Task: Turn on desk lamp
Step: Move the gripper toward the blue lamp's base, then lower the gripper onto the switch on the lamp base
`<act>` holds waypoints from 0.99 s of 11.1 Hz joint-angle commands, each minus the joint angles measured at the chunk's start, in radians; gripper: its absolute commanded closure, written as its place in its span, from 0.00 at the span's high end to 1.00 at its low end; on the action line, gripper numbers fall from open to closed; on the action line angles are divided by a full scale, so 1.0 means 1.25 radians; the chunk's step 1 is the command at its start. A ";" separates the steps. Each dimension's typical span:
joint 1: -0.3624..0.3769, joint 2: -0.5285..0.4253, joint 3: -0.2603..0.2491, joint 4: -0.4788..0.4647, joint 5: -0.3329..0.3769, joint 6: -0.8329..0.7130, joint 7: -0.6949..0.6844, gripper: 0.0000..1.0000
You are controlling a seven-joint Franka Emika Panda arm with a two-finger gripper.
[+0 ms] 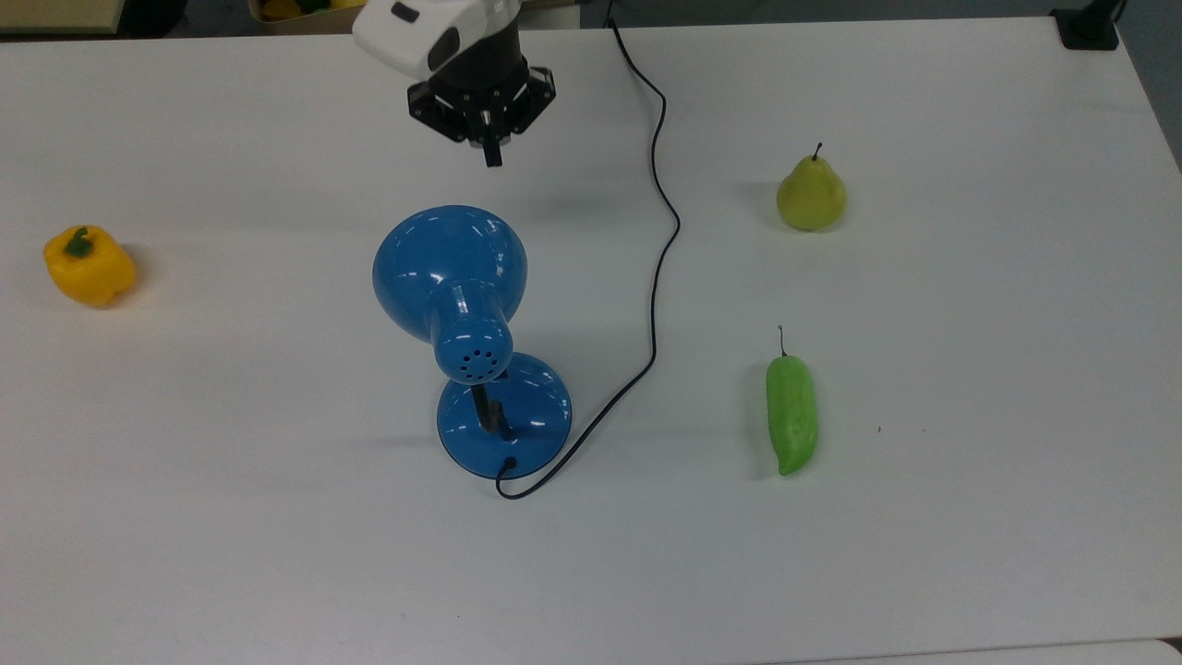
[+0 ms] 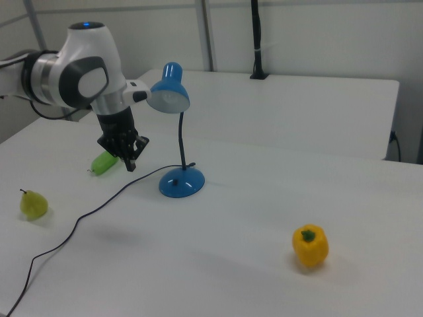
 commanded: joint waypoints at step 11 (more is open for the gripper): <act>0.001 0.164 0.002 -0.039 -0.007 0.437 -0.007 0.00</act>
